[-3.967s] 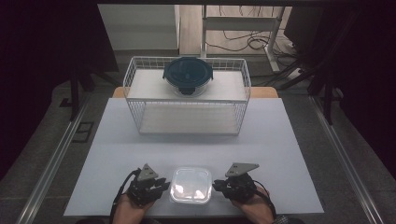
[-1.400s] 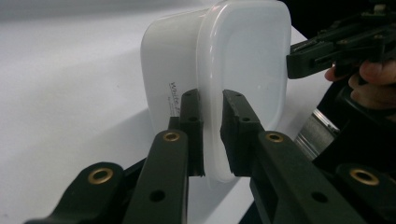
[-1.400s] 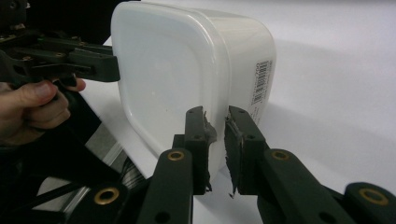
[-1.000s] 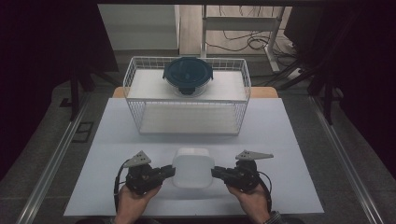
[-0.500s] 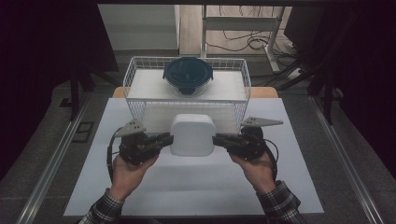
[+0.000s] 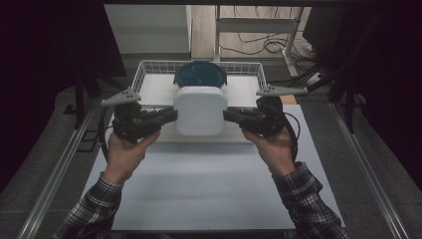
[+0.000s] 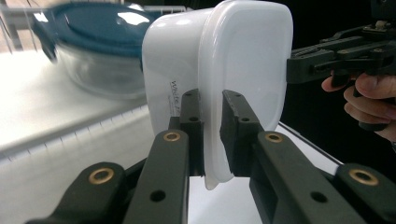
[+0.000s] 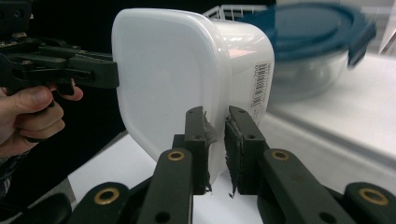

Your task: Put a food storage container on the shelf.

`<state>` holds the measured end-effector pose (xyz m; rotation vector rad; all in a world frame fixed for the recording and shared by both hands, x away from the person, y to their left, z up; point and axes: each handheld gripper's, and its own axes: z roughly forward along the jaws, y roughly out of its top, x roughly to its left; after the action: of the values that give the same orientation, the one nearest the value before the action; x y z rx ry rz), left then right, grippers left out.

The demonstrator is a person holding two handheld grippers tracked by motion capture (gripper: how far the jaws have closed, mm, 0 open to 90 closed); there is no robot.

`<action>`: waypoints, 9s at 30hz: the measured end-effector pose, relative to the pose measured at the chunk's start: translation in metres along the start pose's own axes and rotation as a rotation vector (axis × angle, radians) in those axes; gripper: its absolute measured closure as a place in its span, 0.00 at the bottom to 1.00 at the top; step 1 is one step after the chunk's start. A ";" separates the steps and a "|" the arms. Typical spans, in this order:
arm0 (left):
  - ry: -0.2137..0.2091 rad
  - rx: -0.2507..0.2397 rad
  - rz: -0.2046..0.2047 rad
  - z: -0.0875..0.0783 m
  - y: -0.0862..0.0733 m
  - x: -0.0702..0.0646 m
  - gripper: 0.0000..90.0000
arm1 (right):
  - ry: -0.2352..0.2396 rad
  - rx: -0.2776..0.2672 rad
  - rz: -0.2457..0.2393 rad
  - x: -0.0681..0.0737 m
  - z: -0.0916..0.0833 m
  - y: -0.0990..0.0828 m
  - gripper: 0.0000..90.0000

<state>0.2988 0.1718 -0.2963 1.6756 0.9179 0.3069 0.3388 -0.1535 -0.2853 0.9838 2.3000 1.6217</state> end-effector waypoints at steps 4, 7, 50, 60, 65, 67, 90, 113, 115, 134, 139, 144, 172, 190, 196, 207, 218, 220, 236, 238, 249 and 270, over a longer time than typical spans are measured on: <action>-0.002 -0.003 -0.001 0.000 0.017 0.005 0.89 | -0.004 -0.012 0.002 -0.001 0.000 0.017 0.87; 0.005 -0.005 -0.001 0.002 0.038 0.012 0.89 | -0.032 -0.024 -0.001 -0.001 0.002 0.038 0.87; 0.060 0.045 -0.153 0.062 0.095 0.077 0.75 | -0.143 0.012 0.156 -0.053 0.061 0.105 0.73; 0.101 0.059 -0.139 0.070 0.099 0.081 0.75 | -0.148 0.006 0.205 -0.063 0.072 0.106 0.63; 0.149 0.064 -0.110 0.076 0.102 0.078 0.74 | -0.220 0.004 0.160 -0.061 0.078 0.107 0.62; 0.155 0.061 -0.107 0.076 0.101 0.078 0.73 | -0.234 -0.005 0.147 -0.062 0.080 0.107 0.62; 0.101 0.075 0.067 0.056 0.067 0.065 0.09 | -0.238 0.035 -0.075 -0.037 0.076 0.086 0.04; 0.044 0.060 0.166 0.045 -0.008 0.042 0.05 | -0.186 0.078 -0.159 -0.023 0.071 0.013 0.00; 0.040 0.063 0.160 0.045 -0.014 0.042 0.05 | -0.181 0.077 -0.164 -0.023 0.069 0.007 0.00; 0.049 0.077 0.158 0.044 -0.050 0.036 0.05 | -0.143 0.077 -0.193 -0.017 0.064 -0.027 0.00; 0.048 0.083 0.162 0.042 -0.058 0.033 0.05 | -0.139 0.081 -0.194 -0.016 0.062 -0.035 0.00; 0.046 0.087 0.165 0.041 -0.065 0.031 0.05 | -0.133 0.085 -0.195 -0.015 0.060 -0.044 0.00; 0.072 0.091 0.161 0.035 -0.120 0.019 0.03 | -0.130 0.083 -0.213 -0.009 0.050 -0.094 0.00; 0.081 0.111 0.153 0.039 -0.148 0.013 0.03 | -0.135 0.088 -0.214 -0.010 0.044 -0.123 0.00; 0.086 0.119 0.154 0.040 -0.155 0.011 0.03 | -0.134 0.084 -0.210 -0.011 0.040 -0.129 0.00; 0.086 0.135 0.154 0.043 -0.169 0.008 0.03 | -0.143 0.086 -0.201 -0.014 0.032 -0.142 0.00; 0.095 0.133 0.136 0.038 -0.178 0.009 0.03 | -0.159 0.083 -0.198 -0.019 0.024 -0.153 0.00; 0.096 0.133 0.130 0.036 -0.179 0.009 0.03 | -0.161 0.083 -0.198 -0.019 0.023 -0.154 0.00; 0.120 0.129 0.099 0.020 -0.196 0.013 0.03 | -0.165 0.092 -0.179 -0.020 0.016 -0.168 0.00; 0.123 0.128 0.099 0.019 -0.196 0.013 0.03 | -0.169 0.092 -0.178 -0.020 0.015 -0.169 0.00; 0.146 0.123 0.089 0.005 -0.203 0.016 0.03 | -0.175 0.086 -0.169 -0.020 0.006 -0.174 0.00; 0.178 0.122 0.064 -0.017 -0.218 0.020 0.03 | -0.218 0.095 -0.137 -0.026 -0.016 -0.193 0.00</action>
<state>0.2118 0.2089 -0.4949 1.8140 1.0332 0.4568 0.2702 -0.2193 -0.4565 0.9467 2.2584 1.2956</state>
